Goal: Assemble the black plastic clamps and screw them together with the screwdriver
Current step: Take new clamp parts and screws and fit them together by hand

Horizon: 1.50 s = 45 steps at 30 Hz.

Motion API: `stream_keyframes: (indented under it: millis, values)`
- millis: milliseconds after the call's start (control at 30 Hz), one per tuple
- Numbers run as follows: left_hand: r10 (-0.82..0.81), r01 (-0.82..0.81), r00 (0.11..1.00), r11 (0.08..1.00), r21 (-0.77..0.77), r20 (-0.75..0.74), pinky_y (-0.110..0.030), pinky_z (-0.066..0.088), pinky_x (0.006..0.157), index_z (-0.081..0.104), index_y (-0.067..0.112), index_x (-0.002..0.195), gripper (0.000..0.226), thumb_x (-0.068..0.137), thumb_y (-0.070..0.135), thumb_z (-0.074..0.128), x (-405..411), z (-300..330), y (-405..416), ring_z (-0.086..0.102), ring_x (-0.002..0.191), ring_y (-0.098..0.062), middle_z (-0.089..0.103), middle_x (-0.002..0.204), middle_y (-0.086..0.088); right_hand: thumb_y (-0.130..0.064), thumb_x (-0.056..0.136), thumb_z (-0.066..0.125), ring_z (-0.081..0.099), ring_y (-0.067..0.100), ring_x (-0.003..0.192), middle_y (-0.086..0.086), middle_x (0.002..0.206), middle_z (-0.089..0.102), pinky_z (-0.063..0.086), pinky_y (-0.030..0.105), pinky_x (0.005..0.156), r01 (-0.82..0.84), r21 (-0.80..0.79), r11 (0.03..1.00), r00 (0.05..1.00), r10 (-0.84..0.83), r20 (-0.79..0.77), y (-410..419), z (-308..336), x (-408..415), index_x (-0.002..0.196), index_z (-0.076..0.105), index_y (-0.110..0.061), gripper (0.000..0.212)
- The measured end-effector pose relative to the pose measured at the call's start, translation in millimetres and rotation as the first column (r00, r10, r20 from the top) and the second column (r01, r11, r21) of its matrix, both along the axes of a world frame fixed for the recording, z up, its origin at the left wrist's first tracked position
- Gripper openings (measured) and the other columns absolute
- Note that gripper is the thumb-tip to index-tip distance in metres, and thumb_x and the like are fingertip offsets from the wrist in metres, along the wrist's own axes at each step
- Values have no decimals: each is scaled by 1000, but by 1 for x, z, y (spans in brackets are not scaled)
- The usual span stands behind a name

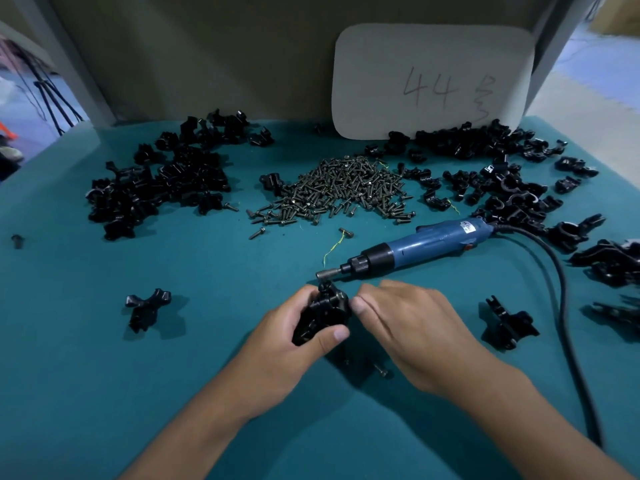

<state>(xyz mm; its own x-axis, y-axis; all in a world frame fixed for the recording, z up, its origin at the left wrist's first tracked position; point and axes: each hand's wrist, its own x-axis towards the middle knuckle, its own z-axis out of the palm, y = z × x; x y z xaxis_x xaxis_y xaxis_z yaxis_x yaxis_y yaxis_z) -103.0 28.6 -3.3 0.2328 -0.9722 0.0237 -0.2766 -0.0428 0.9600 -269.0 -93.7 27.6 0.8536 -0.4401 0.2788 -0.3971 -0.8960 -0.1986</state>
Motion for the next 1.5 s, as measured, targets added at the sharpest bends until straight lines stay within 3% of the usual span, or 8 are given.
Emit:
stream_keyframes:
  millis: [200,367,467,667,933,1067,1167,1500]
  values:
    - [21,-19,997,999,-35,68,-30,49,74,60,29,110,37,87,58,65,-4,1,-2,60,80,-11,66,89,7,-63,97,6,41,17,64,-10,62,42,25,30,52,54,208,977,998,-56,4,2,-10,3,71,31,-34,46]
    - [15,-17,997,1000,-24,-81,-32,51,89,63,32,118,43,85,59,69,1,-2,-4,66,97,-16,71,105,2,-41,110,20,36,11,75,-14,83,37,26,28,61,-55,-63,997,996,59,60,-2,-1,2,89,41,-28,33]
    - [46,-49,989,999,-23,-139,-22,50,78,66,40,110,48,76,73,69,6,-1,-4,62,84,-4,71,95,6,-37,109,26,43,10,85,-16,95,43,34,24,61,-42,-111,993,996,50,70,-8,2,-2,102,47,-29,23]
    - [126,-124,978,992,25,-168,-47,53,83,67,40,109,56,70,80,65,7,-2,-4,62,83,-13,70,101,-9,-47,104,27,45,2,94,-27,103,42,46,29,69,39,114,993,999,-41,18,-28,3,-18,108,42,-41,17]
    - [155,-156,976,988,2,-151,-40,52,84,66,41,105,38,76,66,65,5,-4,-6,66,87,-11,72,98,2,-57,94,48,43,-1,102,-22,107,49,37,19,77,17,130,991,993,-2,-118,-22,1,-15,125,54,-40,36]
    - [195,-202,966,979,-30,-169,-36,51,82,67,40,100,36,76,66,66,7,-5,-8,66,86,-8,73,100,-1,-82,83,49,40,-2,95,-24,96,47,36,18,75,-147,238,960,978,178,-113,-7,1,-10,106,48,-43,45]
    - [190,-200,963,979,-34,-190,-37,51,80,67,38,99,38,76,68,67,7,-6,-9,63,83,-10,71,99,-5,-75,87,52,39,-1,93,-20,95,51,33,23,71,-236,229,944,946,278,-170,3,-9,-2,104,47,-41,38]
    - [106,-116,982,992,-58,-156,-13,48,78,66,43,107,30,82,59,66,3,-2,-6,66,88,1,74,97,11,-31,99,60,60,-2,95,-21,99,64,40,4,77,-68,403,913,910,-108,400,-12,-6,-2,105,65,-32,8]
